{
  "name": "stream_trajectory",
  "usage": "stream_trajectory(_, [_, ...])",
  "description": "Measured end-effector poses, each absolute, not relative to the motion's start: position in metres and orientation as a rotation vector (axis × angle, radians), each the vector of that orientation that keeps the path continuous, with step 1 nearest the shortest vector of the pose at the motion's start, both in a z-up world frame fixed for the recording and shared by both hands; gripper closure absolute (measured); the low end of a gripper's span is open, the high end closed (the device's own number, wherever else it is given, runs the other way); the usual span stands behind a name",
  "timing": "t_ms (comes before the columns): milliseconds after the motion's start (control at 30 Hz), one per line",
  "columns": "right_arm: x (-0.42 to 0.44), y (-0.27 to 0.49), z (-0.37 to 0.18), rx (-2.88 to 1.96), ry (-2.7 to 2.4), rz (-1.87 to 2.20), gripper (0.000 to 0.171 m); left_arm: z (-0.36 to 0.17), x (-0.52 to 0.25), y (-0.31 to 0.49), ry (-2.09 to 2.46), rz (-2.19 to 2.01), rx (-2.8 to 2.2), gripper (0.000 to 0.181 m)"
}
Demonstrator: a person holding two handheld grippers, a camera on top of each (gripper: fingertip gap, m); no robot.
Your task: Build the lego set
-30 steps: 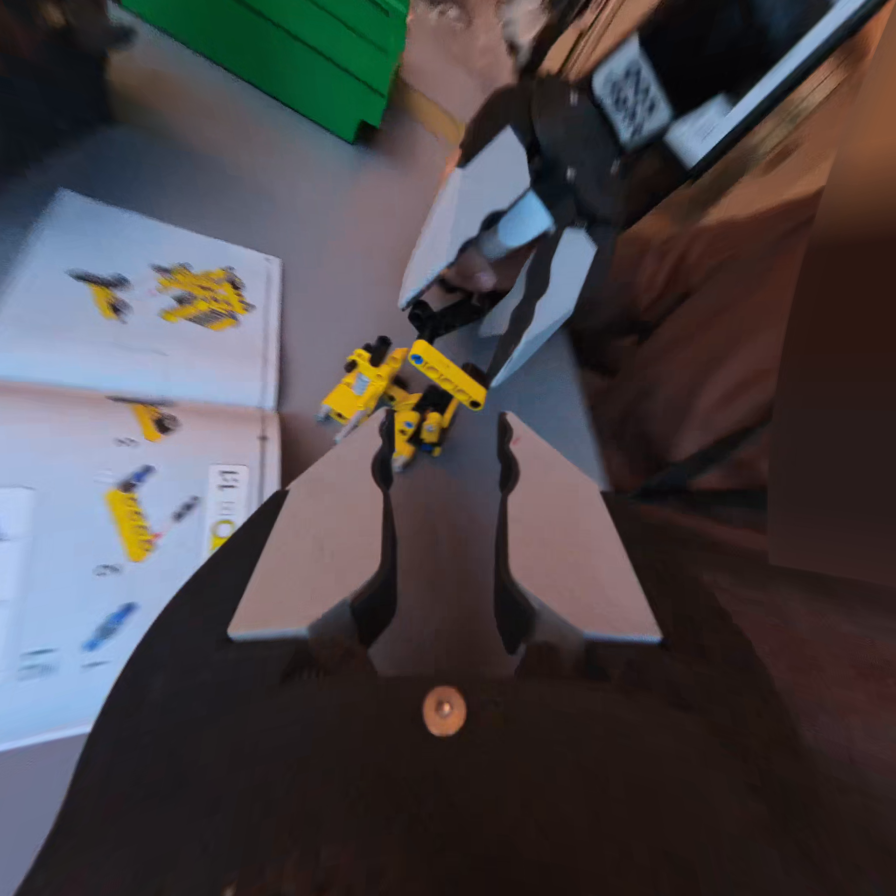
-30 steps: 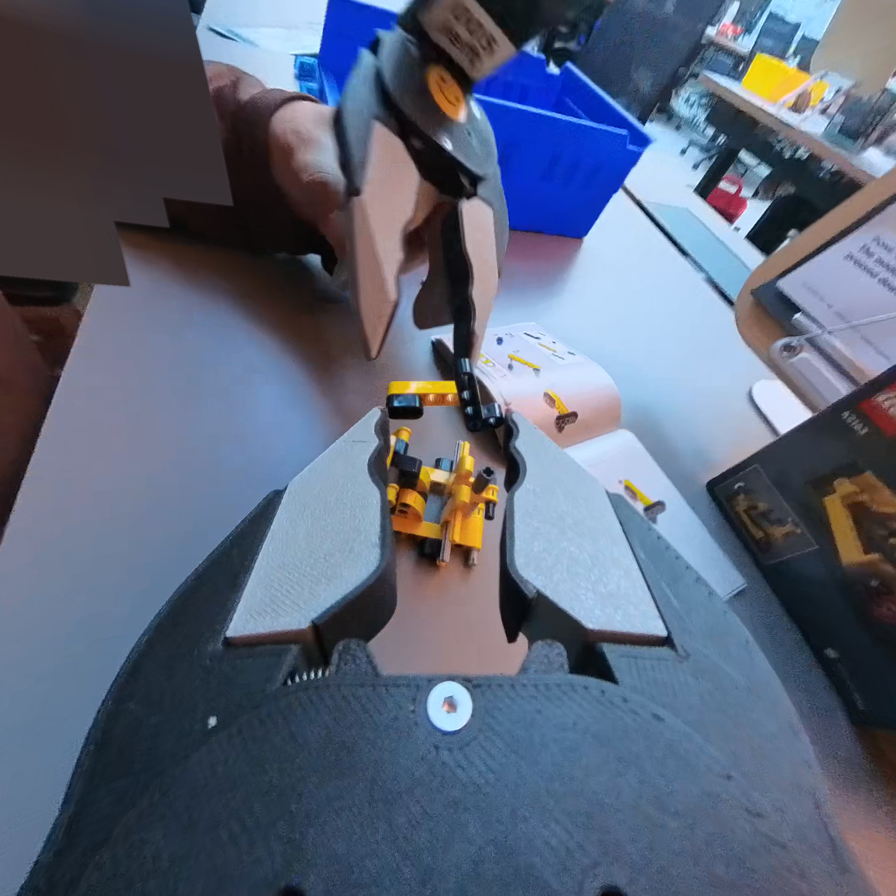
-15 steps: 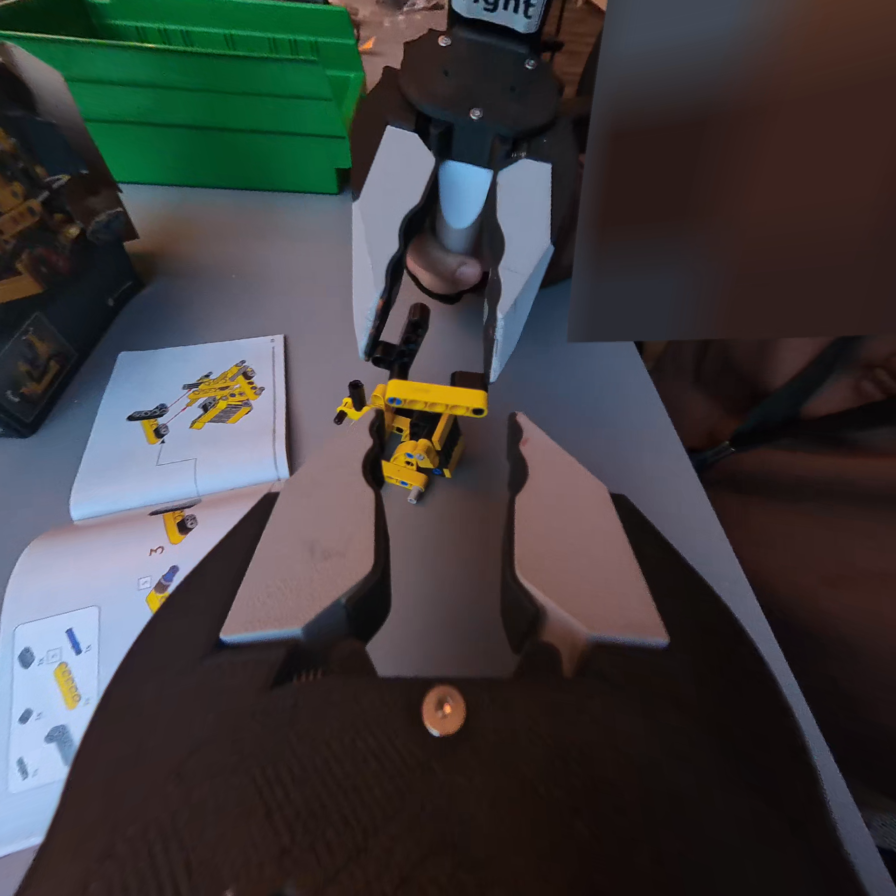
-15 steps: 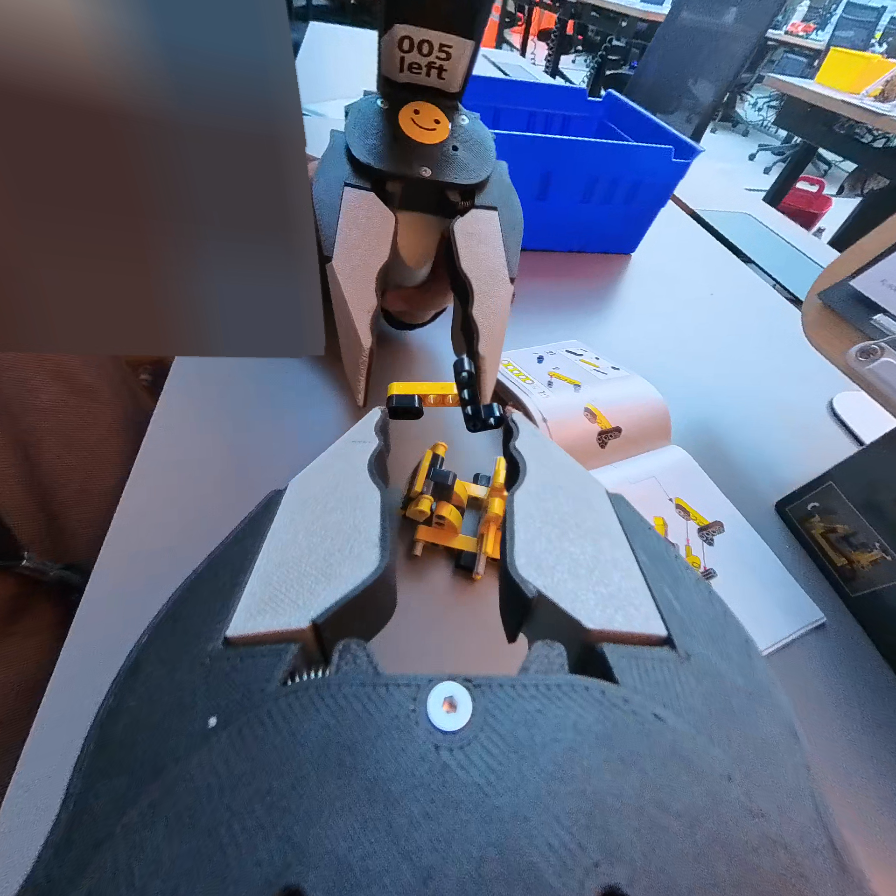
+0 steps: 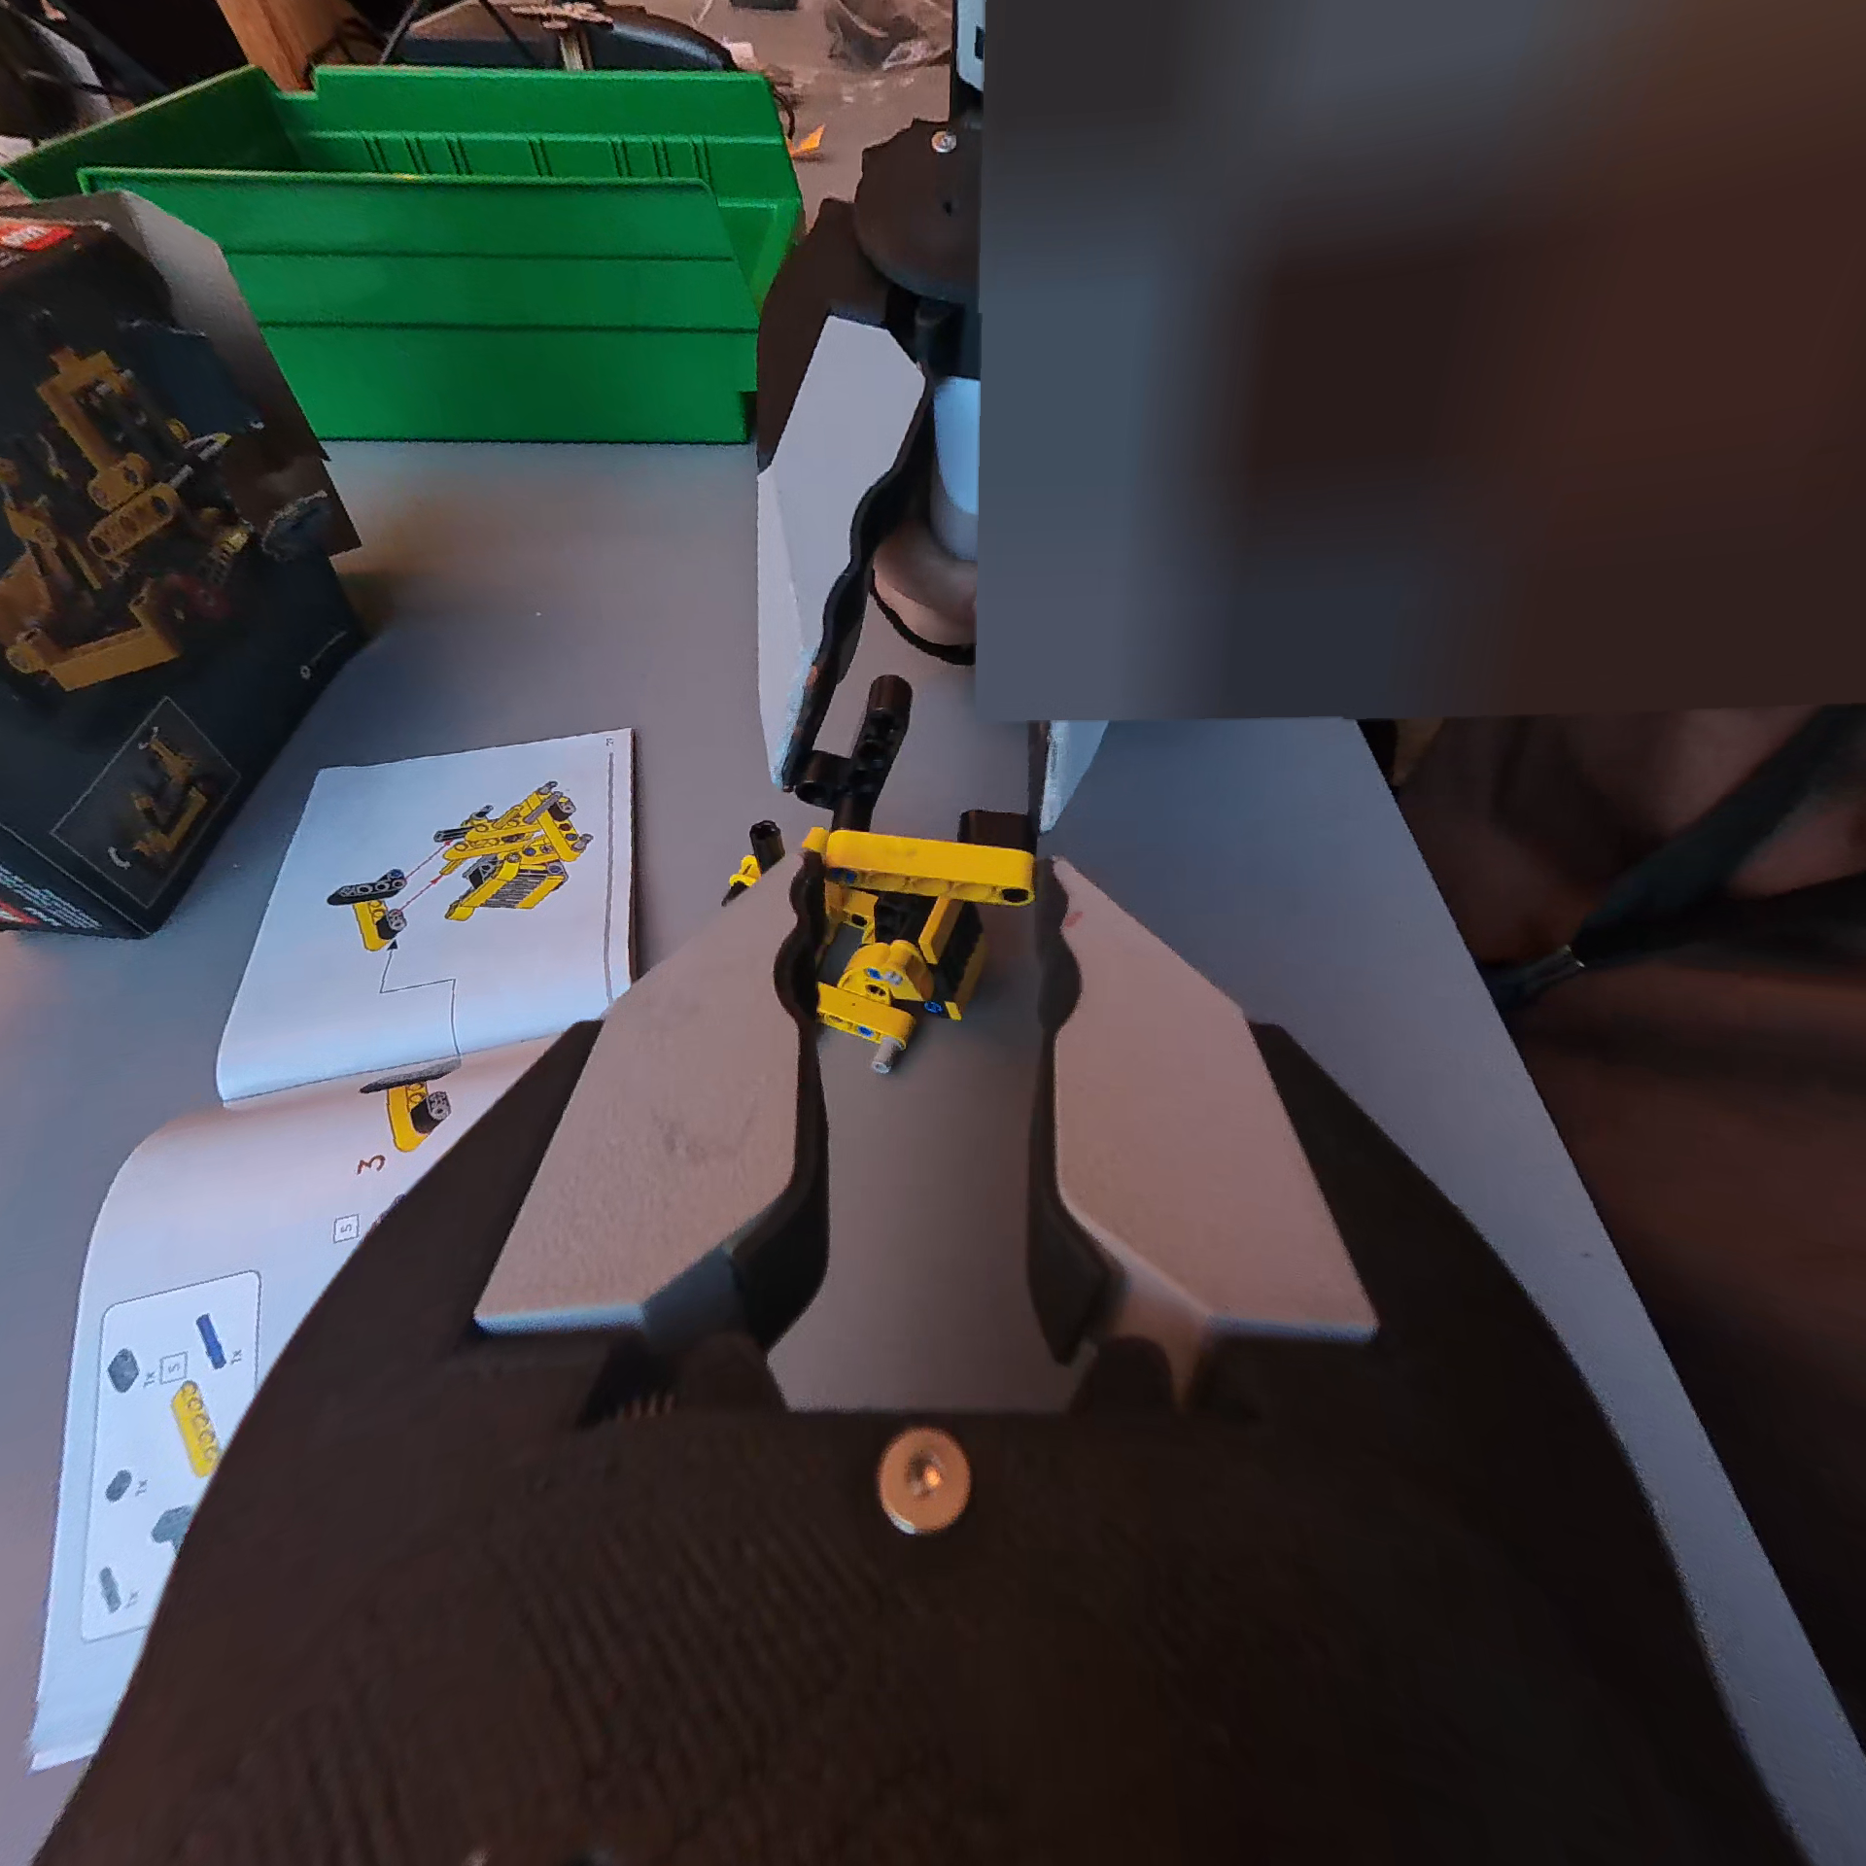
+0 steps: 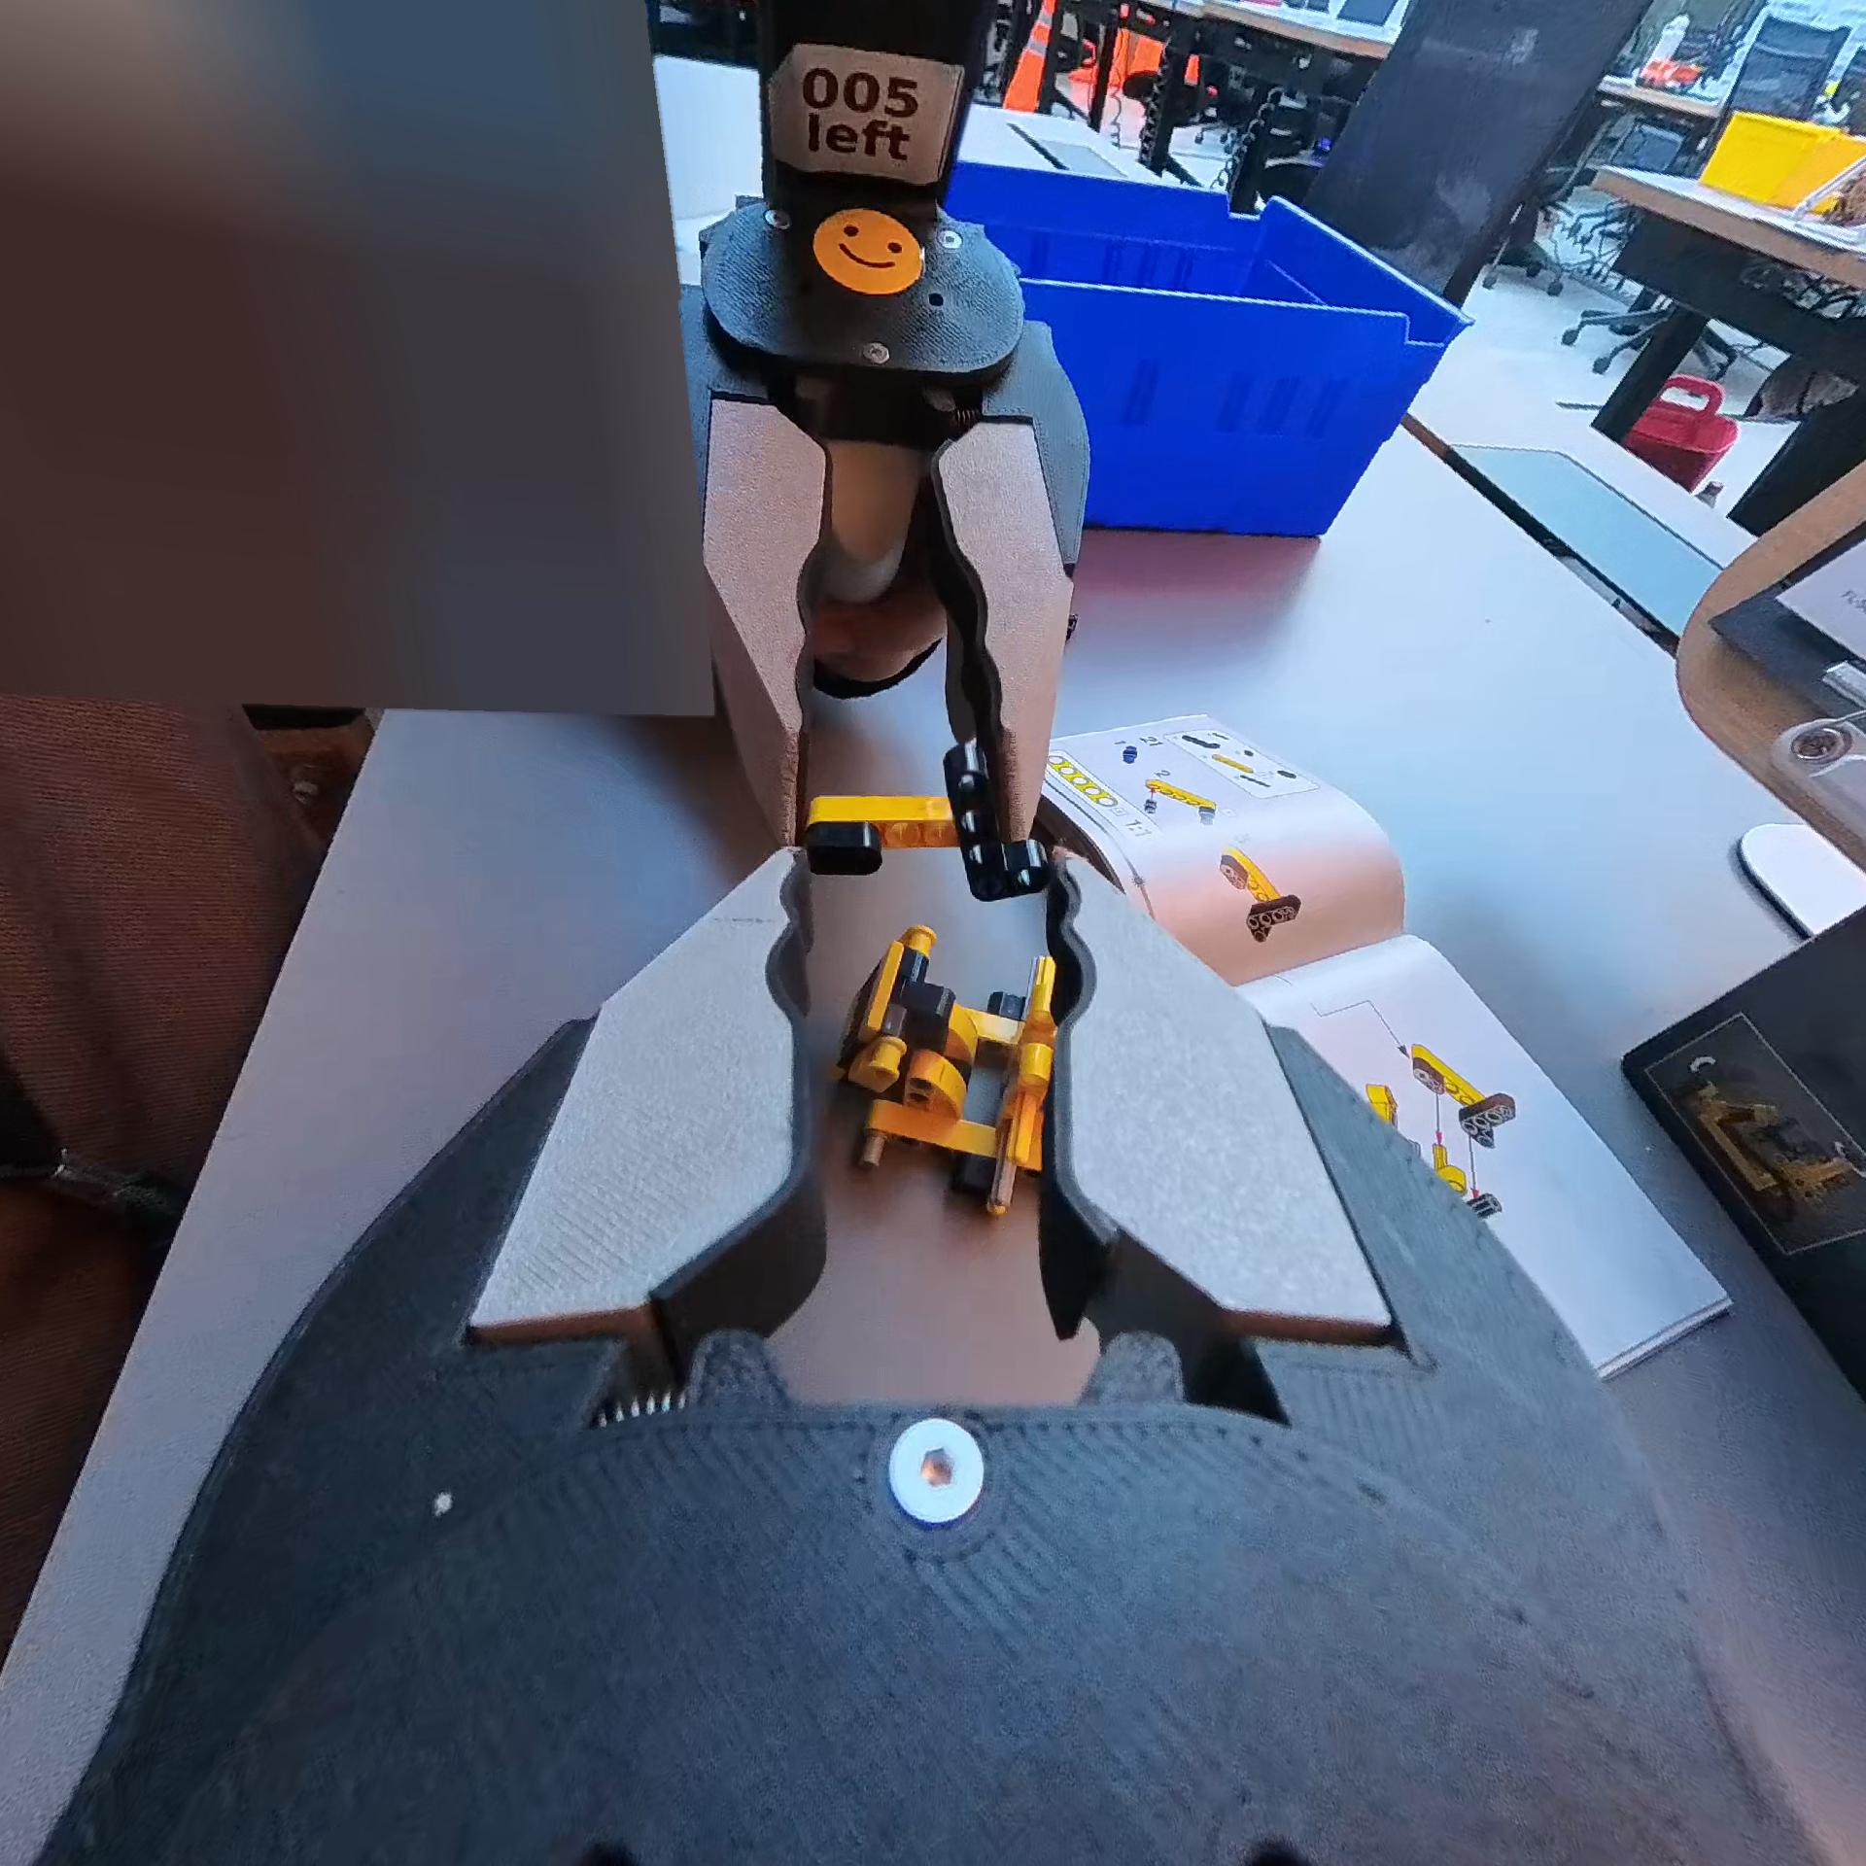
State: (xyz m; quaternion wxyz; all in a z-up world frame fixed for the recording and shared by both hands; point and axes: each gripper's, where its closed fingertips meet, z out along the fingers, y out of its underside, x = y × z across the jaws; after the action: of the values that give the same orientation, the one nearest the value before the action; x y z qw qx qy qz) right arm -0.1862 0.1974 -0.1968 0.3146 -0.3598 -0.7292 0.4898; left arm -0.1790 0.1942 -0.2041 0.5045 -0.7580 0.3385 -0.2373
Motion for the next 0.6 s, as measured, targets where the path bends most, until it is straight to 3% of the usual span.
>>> stream_trajectory(600, [-0.177, 0.236, -0.218, -1.112, -1.928, 1.140, 0.138, -0.221, -0.212, 0.213, 0.799, -0.443, -1.906, 0.142])
